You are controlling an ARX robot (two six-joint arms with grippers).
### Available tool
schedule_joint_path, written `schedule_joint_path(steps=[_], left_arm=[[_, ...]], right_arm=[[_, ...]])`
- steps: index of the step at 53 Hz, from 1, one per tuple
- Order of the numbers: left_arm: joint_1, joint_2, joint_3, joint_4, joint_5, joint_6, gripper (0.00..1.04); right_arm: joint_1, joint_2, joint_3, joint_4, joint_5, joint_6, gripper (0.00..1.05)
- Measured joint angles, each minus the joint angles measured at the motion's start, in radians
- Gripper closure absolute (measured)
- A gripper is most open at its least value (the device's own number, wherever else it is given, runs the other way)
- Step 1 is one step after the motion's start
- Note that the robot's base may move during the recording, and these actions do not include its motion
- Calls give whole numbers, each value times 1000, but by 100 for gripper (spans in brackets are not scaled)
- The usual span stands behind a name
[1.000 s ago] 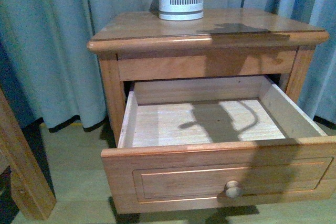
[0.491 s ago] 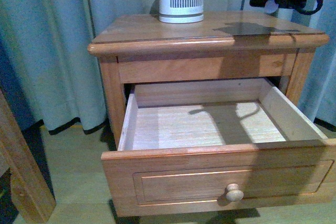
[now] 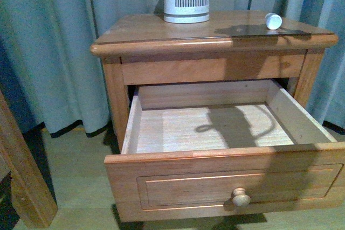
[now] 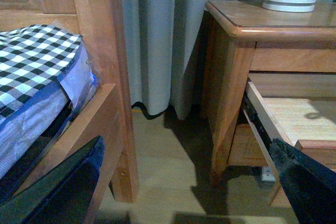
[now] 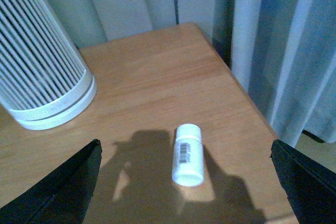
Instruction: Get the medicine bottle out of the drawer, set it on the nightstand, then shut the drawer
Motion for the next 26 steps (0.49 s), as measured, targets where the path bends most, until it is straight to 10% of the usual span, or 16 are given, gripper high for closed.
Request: schedule_joint_path(steps=[26], left_arm=[[0, 0, 0, 0, 0, 0, 7]], right_arm=[[29, -922, -1221, 153, -97, 57, 7]])
